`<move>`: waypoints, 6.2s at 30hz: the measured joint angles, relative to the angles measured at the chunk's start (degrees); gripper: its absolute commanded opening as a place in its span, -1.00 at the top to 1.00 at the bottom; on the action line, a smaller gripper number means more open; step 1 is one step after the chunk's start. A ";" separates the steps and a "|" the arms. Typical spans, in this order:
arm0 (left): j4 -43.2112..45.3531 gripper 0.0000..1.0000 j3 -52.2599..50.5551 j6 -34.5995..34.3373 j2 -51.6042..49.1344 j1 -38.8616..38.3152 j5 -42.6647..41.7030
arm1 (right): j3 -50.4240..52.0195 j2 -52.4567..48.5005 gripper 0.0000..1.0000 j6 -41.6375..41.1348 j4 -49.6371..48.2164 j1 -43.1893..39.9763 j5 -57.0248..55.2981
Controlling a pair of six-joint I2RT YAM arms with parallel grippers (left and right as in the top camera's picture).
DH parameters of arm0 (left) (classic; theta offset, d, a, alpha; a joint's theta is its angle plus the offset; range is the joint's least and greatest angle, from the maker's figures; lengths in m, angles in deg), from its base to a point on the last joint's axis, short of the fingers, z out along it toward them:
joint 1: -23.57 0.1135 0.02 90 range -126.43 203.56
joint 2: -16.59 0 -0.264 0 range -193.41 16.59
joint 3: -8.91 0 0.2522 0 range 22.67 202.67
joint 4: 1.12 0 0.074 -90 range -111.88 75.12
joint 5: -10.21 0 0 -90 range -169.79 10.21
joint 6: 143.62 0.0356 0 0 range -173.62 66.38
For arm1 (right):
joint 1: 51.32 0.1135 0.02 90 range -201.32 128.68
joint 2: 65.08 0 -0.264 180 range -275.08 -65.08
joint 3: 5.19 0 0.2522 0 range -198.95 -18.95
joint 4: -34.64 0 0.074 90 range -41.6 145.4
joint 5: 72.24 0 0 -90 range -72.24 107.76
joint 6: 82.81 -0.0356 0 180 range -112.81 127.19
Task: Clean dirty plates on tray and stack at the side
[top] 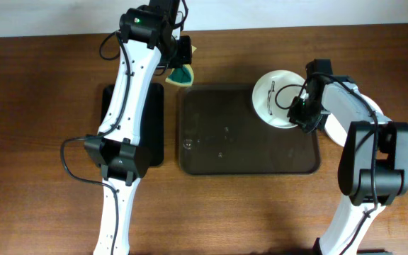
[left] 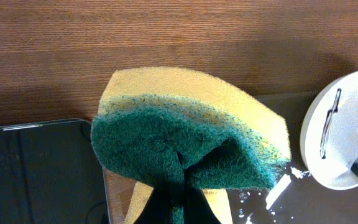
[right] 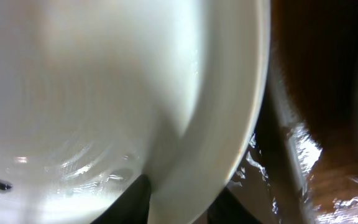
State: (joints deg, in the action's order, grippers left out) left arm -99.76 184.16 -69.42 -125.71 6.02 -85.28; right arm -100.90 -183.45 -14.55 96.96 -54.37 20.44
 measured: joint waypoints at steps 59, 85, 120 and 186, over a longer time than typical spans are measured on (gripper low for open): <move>-11.45 1.00 -6.84 0.02 0.00 7.85 11.82 | -1.38 -0.83 0.92 -9.57 -4.26 9.64 4.44; 11.45 1.00 -39.32 4.09 3.02 10.91 6.40 | -1.01 -0.85 0.92 -5.92 -5.84 9.66 6.78; 25.31 1.00 -38.40 -0.48 0.61 -9.40 -3.61 | 7.04 -0.42 0.92 1.44 -12.04 6.82 29.99; 29.18 1.00 -37.73 -16.44 -0.26 -13.27 8.81 | 7.19 -0.44 0.92 1.33 -13.49 7.41 30.29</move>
State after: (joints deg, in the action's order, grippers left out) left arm -70.58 146.44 -85.85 -125.97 -7.24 -76.48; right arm -93.71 -183.89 -13.22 83.47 -46.96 50.73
